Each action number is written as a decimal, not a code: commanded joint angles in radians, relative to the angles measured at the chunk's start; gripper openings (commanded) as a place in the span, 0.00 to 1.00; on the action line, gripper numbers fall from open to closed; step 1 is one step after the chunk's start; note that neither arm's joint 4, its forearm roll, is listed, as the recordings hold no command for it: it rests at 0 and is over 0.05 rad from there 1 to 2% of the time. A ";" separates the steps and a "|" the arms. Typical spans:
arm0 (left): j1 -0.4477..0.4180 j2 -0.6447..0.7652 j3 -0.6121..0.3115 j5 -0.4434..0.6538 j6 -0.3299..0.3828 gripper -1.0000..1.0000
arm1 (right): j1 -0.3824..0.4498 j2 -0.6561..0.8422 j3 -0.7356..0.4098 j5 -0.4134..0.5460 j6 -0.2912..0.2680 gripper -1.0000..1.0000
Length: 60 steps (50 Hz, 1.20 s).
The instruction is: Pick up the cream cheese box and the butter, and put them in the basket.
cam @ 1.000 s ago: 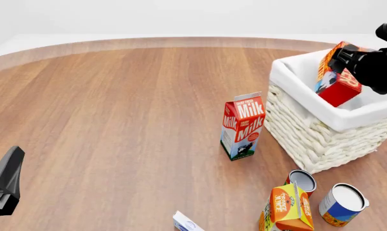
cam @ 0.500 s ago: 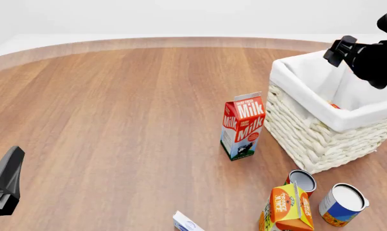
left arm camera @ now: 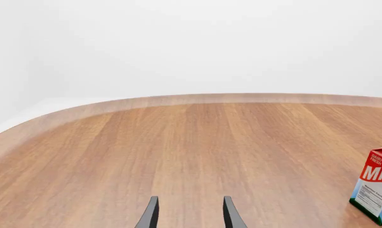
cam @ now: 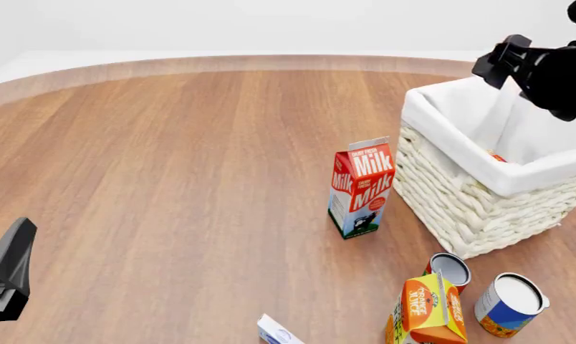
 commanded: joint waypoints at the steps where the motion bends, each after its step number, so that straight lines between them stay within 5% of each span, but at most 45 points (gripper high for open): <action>1: 0.000 0.000 0.000 0.000 0.000 1.00 | 0.097 -0.087 0.004 0.065 -0.018 1.00; 25: 0.000 0.000 0.000 0.000 0.000 1.00 | 0.322 -0.276 -0.095 0.296 -0.083 1.00; 60: 0.000 0.000 0.000 0.000 0.000 1.00 | 0.582 -0.390 -0.076 0.410 -0.164 1.00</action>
